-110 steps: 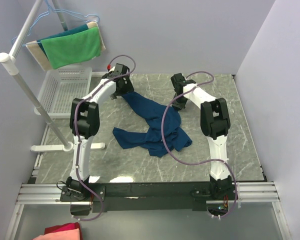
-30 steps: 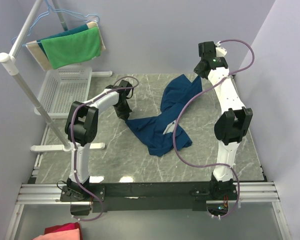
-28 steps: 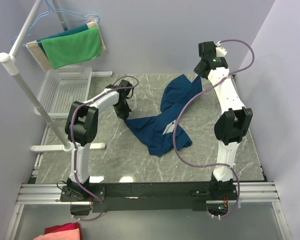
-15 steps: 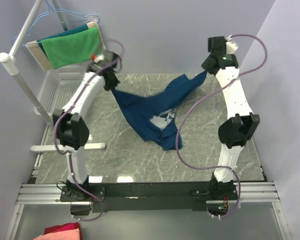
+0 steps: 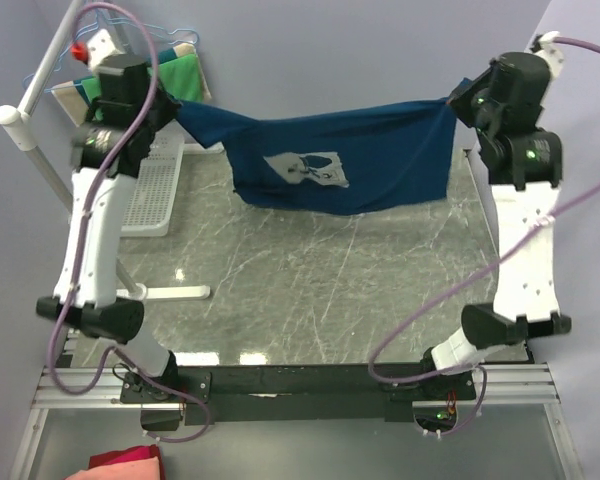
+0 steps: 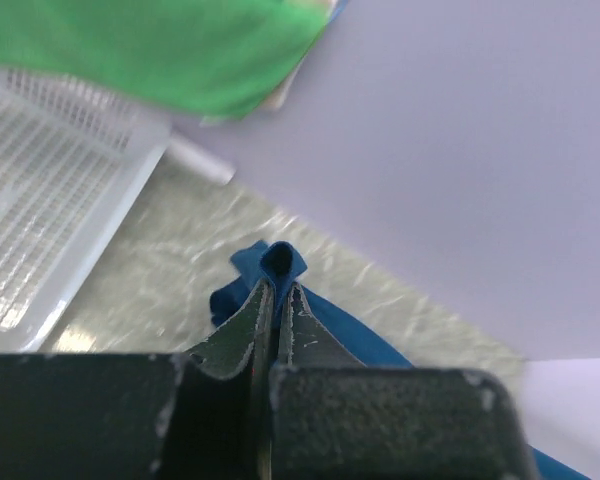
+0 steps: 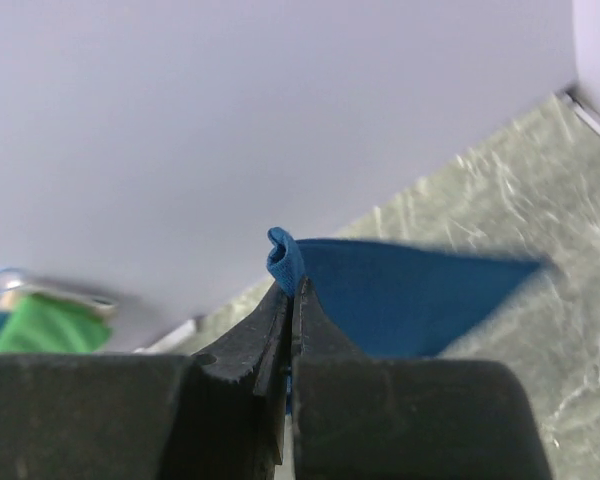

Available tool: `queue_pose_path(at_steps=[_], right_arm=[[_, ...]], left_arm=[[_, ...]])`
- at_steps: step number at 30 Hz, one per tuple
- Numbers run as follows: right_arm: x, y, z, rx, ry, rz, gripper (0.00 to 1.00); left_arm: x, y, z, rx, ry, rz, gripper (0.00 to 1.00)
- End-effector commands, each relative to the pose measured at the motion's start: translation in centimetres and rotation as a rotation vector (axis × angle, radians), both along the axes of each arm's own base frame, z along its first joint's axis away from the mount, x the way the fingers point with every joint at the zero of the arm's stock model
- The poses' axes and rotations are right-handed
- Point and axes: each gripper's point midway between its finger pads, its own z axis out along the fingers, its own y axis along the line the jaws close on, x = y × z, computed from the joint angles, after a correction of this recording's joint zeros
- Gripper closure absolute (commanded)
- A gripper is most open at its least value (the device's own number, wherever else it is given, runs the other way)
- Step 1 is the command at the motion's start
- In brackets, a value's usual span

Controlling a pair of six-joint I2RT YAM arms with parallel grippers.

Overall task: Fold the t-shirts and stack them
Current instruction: Flatten the tshirt out

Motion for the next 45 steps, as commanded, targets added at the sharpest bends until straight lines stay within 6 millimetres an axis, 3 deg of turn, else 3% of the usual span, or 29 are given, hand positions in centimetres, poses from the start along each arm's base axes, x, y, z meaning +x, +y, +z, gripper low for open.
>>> queue_pose_path(at_steps=[1,2,3,4,5,6,8,10,13,19,26,30,34,37,38,40,41,42,43,44,45], right_arm=[[-4.4,0.2,4.9,-0.017,-0.156,0.052,1.00],[-5.1,0.7,5.4,-0.012,-0.181,0.085,1.00],[-7.2,0.8,6.7,-0.018,-0.229,0.099,1.00],[-7.5,1.1,5.7,-0.021,-0.215,0.118,1.00],[-8.3,1.3,6.4,-0.025,-0.254,0.135,1.00],[-10.5,1.2,7.6,-0.032,-0.303,0.143,1.00],[-11.6,1.0,7.6,-0.038,-0.324,0.139,1.00],[-13.0,0.4,8.5,-0.046,-0.353,0.112,1.00],[-12.7,-0.6,8.4,-0.056,-0.346,0.056,1.00],[-8.6,-0.5,6.5,-0.053,-0.290,0.040,1.00],[-1.8,0.3,3.2,-0.051,-0.194,0.046,1.00],[-0.4,0.5,3.3,-0.053,-0.195,0.053,1.00],[-0.6,0.6,3.8,-0.061,-0.204,0.058,1.00],[-1.5,0.6,3.8,-0.061,-0.209,0.067,1.00],[-2.5,0.6,4.4,-0.057,-0.229,0.067,1.00],[-3.0,0.6,2.9,-0.054,-0.202,0.072,1.00],[-4.4,0.5,3.5,-0.047,-0.226,0.074,1.00],[-4.6,0.5,2.3,-0.049,-0.200,0.075,1.00],[-5.2,0.5,1.9,-0.046,-0.198,0.076,1.00],[-6.8,0.4,2.5,-0.044,-0.222,0.079,1.00],[-7.3,0.4,1.4,-0.047,-0.202,0.081,1.00]], left_arm=[[-4.7,1.4,9.1,-0.017,-0.263,-0.001,0.99],[-6.8,2.0,10.8,-0.019,-0.313,0.008,0.99],[-7.6,2.2,11.1,-0.018,-0.326,0.012,0.99],[-8.7,2.5,11.8,-0.020,-0.353,0.015,0.99],[-11.5,3.2,13.7,-0.021,-0.419,0.019,0.99],[-11.9,3.7,12.9,-0.010,-0.411,0.038,0.99],[-14.4,4.6,14.2,-0.010,-0.474,0.063,0.99],[-15.0,5.2,14.6,0.000,-0.476,0.087,0.99],[-14.1,4.9,15.6,0.007,-0.493,0.079,0.99],[-9.8,3.7,15.8,0.024,-0.518,0.055,0.99],[-1.4,1.9,13.5,0.061,-0.454,0.046,0.99],[1.0,2.0,13.6,0.083,-0.450,0.074,0.99],[0.9,2.2,15.2,0.095,-0.501,0.079,0.99],[-0.3,1.9,16.3,0.096,-0.533,0.053,0.99],[-1.3,2.1,16.7,0.095,-0.548,0.051,0.99],[-2.5,2.2,17.1,0.094,-0.564,0.043,0.99],[-3.9,2.4,17.6,0.092,-0.580,0.040,0.99],[-4.6,2.5,17.8,0.095,-0.586,0.035,0.99],[-6.5,2.7,18.8,0.093,-0.613,0.030,0.99],[-6.9,2.7,18.5,0.096,-0.606,0.023,0.99],[-7.8,2.8,18.6,0.098,-0.605,0.017,0.99]])
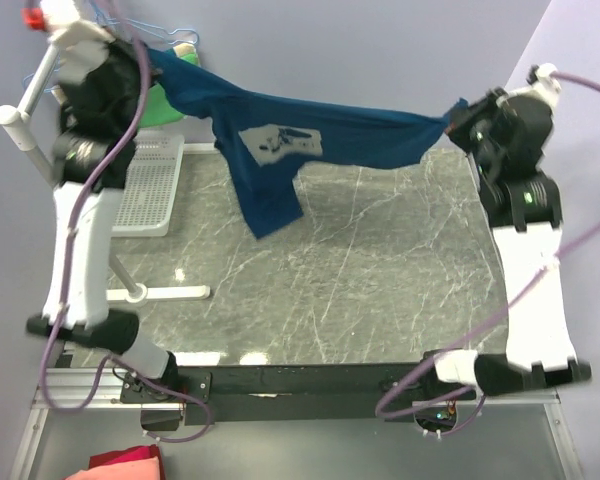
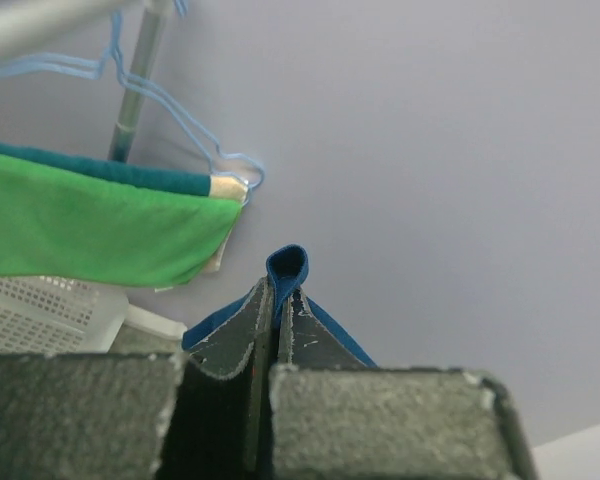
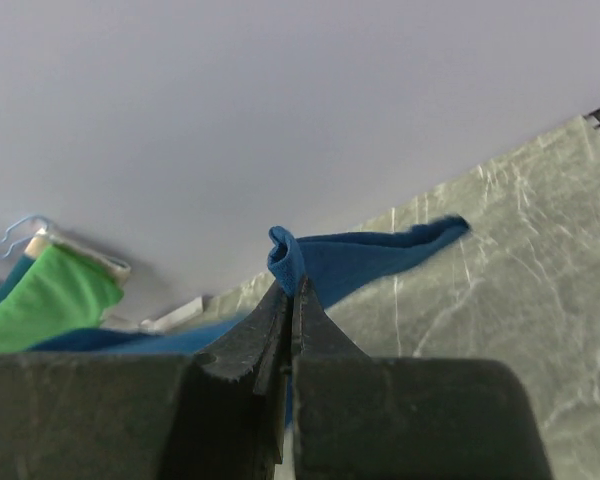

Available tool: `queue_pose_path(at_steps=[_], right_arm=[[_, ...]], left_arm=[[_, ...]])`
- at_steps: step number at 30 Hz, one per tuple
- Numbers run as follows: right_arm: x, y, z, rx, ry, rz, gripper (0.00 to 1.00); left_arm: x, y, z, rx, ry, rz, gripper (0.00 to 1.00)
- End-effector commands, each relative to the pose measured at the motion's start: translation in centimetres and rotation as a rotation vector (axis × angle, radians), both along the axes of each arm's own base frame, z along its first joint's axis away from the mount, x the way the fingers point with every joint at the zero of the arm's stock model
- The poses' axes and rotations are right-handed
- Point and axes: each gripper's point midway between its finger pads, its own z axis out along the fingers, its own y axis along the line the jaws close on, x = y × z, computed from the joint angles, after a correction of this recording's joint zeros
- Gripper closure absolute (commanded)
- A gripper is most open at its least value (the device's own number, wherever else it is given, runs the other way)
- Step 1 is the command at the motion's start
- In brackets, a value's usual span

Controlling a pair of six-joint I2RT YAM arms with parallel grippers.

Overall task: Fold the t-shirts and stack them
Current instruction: Flatten the tshirt out

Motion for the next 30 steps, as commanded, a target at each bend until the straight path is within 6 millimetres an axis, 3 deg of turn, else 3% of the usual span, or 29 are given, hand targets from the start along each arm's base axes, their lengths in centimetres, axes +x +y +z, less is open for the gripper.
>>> queue_pose_path(at_steps=[1,2,3,4,6,7,10,13,17,21,22,23,24,25,26,27,28,29,30], right_arm=[[-4.6,-0.6,2.0,0.000,-0.100,-0.004,1.00],[-6.3,-0.7,2.5,0.002,-0.121,0.000,1.00],[-6.9,-0.6,1.7,-0.001,-0.109,0.008,1.00],[-7.7,-0.7,1.7,-0.005,-0.114,0.011,1.00],[-10.4,-0.5,1.9,-0.007,-0.134,0.036,1.00],[-11.3,-0.5,2.1,-0.010,-0.144,0.042,1.00],[-15.0,-0.8,3.8,-0.015,-0.212,0.051,1.00],[-17.0,-1.0,5.5,-0.011,-0.257,0.047,1.00],[-17.9,-1.2,7.5,0.015,-0.314,0.036,1.00],[-16.0,-1.7,7.7,0.026,-0.310,-0.003,1.00],[-14.7,-1.8,6.9,0.023,-0.282,-0.017,1.00],[-13.7,-2.1,6.4,0.036,-0.272,-0.041,1.00],[-11.9,-2.1,4.0,0.035,-0.211,-0.051,1.00],[-10.2,-2.0,2.7,0.058,-0.185,-0.062,1.00],[-8.9,-2.2,0.7,0.074,-0.144,-0.087,1.00],[-7.0,-2.1,-3.7,0.084,-0.048,-0.098,1.00],[-5.5,-1.9,-6.2,0.096,0.003,-0.109,1.00],[-4.2,-1.9,-8.2,0.146,0.025,-0.134,1.00],[-3.1,-2.2,-12.4,0.148,0.105,-0.170,1.00]], left_arm=[[-8.5,1.7,7.2,-0.009,-0.217,-0.008,0.99],[-8.9,1.6,6.7,0.000,-0.203,-0.022,0.99],[-9.6,1.6,6.5,0.004,-0.195,-0.027,0.99],[-11.7,2.0,7.1,0.001,-0.218,-0.032,0.99],[-13.2,2.2,6.8,0.007,-0.213,-0.034,0.99],[-15.2,2.7,7.2,0.009,-0.230,-0.029,0.99],[-18.1,3.6,7.8,0.022,-0.254,-0.011,0.99],[-20.9,4.6,9.7,0.029,-0.310,0.016,0.99],[-21.0,4.8,11.1,0.050,-0.343,0.028,0.99],[-16.7,3.7,10.8,0.062,-0.312,0.023,0.99],[-13.1,2.4,9.0,0.061,-0.254,-0.009,0.99],[-11.1,1.4,7.9,0.057,-0.228,-0.036,0.99],[-8.9,0.5,6.7,0.047,-0.202,-0.059,0.99],[-4.6,-1.2,2.7,0.039,-0.102,-0.092,0.99],[-2.5,-2.6,0.5,0.034,-0.050,-0.119,0.99],[-0.6,-3.5,-1.1,0.020,-0.027,-0.130,0.99],[2.8,-4.9,-6.1,0.039,0.076,-0.136,0.99],[4.2,-6.1,-8.4,0.050,0.117,-0.148,0.99],[5.7,-6.8,-10.6,0.071,0.157,-0.142,0.99]])
